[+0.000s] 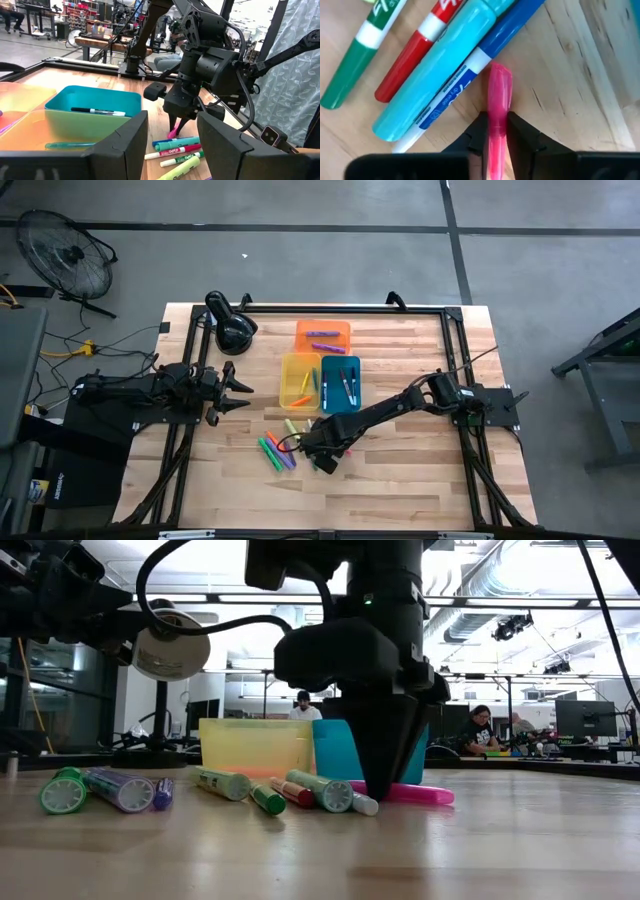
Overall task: Pick & Place Markers
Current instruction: Put the pink pen into the yellow bin
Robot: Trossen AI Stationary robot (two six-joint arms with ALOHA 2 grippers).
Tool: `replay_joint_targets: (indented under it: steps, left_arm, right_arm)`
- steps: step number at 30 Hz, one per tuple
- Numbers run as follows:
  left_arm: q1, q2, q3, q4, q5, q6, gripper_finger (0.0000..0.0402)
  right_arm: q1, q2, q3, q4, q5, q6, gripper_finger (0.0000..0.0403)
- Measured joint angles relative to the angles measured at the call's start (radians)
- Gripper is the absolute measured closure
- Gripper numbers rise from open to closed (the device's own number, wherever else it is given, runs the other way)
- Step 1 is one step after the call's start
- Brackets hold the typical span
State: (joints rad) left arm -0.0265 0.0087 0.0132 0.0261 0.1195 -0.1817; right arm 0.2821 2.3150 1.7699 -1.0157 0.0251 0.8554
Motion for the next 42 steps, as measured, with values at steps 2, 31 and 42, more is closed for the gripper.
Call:
replay_joint_targets:
  steps: [2, 31, 42]
  left_arm:
    - [0.000, 0.000, 0.000, 0.000, 0.000, 0.000, 0.0232]
    - [0.000, 0.000, 0.000, 0.000, 0.000, 0.000, 0.0232]
    - [0.000, 0.000, 0.000, 0.000, 0.000, 0.000, 0.0232]
  right_arm:
    - [0.000, 0.000, 0.000, 0.000, 0.002, -0.032, 0.0373]
    - [0.003, -0.101, 0.103, -0.072, 0.141, -0.275, 0.0374]
    - [-0.028, -0.103, 0.219, -0.109, 0.275, -0.439, 0.0372]
